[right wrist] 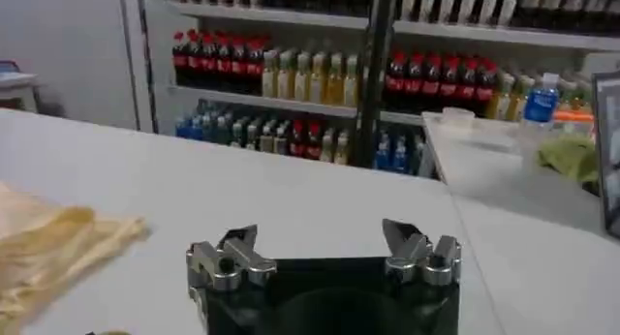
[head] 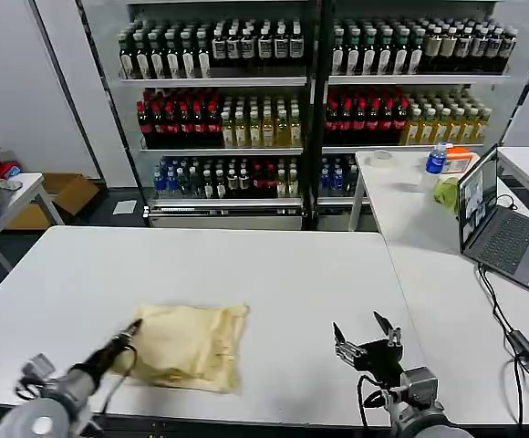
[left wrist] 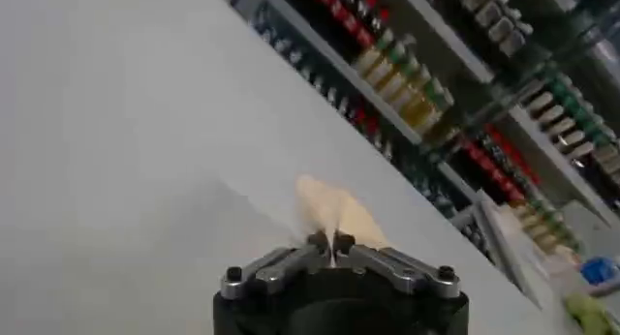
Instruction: Fold and organize the clothes.
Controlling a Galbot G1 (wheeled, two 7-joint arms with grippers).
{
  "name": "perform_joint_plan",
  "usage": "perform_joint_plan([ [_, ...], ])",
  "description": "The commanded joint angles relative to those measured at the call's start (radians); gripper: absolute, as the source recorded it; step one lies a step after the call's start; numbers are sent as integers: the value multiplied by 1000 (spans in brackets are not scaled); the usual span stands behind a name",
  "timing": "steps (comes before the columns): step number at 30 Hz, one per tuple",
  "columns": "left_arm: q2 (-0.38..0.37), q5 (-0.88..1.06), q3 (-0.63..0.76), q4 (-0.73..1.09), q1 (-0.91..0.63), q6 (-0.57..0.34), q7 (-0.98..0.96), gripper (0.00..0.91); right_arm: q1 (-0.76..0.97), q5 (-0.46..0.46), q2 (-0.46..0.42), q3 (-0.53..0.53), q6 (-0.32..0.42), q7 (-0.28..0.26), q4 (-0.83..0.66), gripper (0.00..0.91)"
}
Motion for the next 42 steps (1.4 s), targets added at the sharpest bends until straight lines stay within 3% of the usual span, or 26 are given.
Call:
perform_joint_plan([
  [1,437,25,-403,80,26,0,73,10,18,10,4,-8,4,0,0,907],
  [5,580,64,-460,110,27,0,99,10,22,14,3,-11,4,0,6,907],
  [10,579,197,-373,-4,36,-2,90,10,11,16,-5,0,9,-2,8,907],
  [14,435,442,-157,-134,75,-4,74,10,4,18,-10,12,12,-2,4,907],
  [17,298,642,21,-154,76,-5,66,10,0,15,-10,12,9,0,3,907],
  [19,254,766,88,-145,64,-7,62,10,-4,12,-11,11,9,1,1,907],
  [20,180,847,175,-130,51,-20,51,10,-5,9,-11,11,8,2,0,907],
  [23,89,969,275,-108,32,-34,37,10,-7,3,-13,10,7,4,-5,907],
  [32,14,976,401,-189,-11,-10,3,10,4,3,-6,13,5,4,-22,907],
  [42,-119,868,579,-98,-162,-6,-72,10,14,8,-12,28,4,2,-29,907],
])
